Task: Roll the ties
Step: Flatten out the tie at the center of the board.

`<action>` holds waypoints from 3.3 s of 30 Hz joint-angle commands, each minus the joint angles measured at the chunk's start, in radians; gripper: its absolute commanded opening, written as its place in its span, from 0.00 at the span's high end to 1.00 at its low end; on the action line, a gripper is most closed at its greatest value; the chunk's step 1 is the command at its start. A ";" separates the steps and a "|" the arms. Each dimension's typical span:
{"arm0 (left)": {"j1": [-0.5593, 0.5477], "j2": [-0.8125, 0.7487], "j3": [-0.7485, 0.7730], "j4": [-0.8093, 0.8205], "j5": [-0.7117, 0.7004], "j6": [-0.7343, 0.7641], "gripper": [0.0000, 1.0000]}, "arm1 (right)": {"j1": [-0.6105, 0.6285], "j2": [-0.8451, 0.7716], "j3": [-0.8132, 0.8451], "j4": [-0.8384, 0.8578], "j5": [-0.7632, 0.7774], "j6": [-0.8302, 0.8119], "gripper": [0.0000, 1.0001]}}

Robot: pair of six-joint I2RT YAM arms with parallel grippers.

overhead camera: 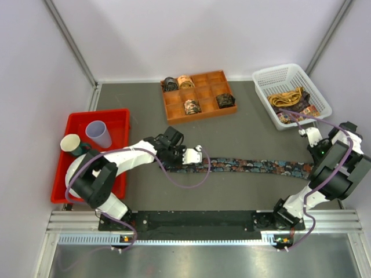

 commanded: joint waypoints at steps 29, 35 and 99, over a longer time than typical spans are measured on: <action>0.016 -0.322 -0.053 -0.173 0.054 -0.069 0.11 | -0.033 -0.111 0.094 -0.155 -0.053 -0.194 0.35; 0.016 -0.229 -0.032 -0.109 0.059 -0.108 0.01 | 0.015 -0.198 0.040 -0.277 -0.130 -0.252 0.10; -0.145 -0.115 0.235 -0.070 0.023 -0.318 0.01 | 0.239 -0.321 0.123 -0.152 -0.166 -0.295 0.01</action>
